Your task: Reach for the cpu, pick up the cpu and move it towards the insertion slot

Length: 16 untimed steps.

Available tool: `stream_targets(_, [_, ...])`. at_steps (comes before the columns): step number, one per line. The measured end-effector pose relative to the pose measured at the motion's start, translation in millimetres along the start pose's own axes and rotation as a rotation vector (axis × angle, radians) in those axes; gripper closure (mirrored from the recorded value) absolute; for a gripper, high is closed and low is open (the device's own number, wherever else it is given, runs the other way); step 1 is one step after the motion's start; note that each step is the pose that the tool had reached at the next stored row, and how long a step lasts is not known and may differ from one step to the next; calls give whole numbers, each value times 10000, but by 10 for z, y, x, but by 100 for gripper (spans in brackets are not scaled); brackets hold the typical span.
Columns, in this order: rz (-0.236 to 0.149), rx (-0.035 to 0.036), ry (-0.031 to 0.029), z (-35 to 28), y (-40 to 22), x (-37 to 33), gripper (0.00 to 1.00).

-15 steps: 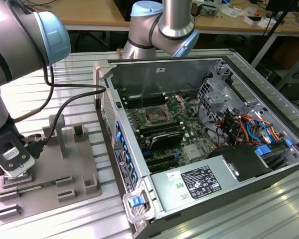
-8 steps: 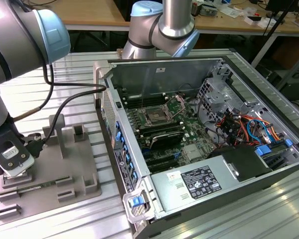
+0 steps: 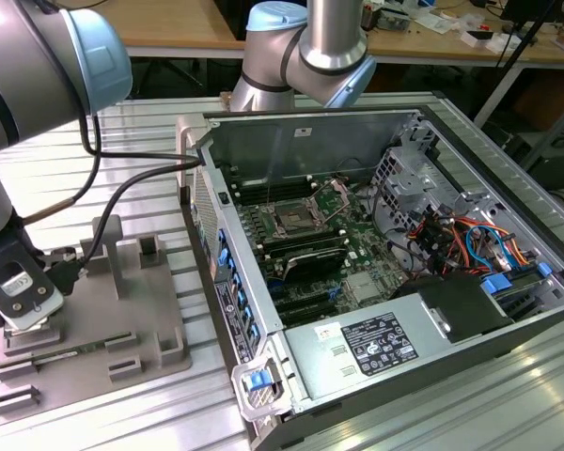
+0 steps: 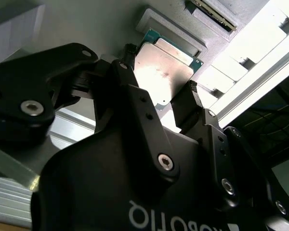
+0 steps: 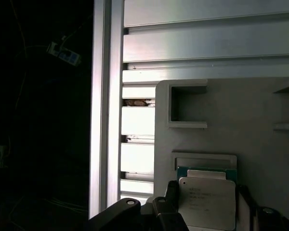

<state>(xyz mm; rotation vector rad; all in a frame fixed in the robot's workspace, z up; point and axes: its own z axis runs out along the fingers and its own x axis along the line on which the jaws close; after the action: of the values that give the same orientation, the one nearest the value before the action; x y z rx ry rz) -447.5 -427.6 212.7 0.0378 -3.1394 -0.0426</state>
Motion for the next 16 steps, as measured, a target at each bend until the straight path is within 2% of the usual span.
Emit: stream_targets(16, [0, 1, 2, -58, 2, 0, 45])
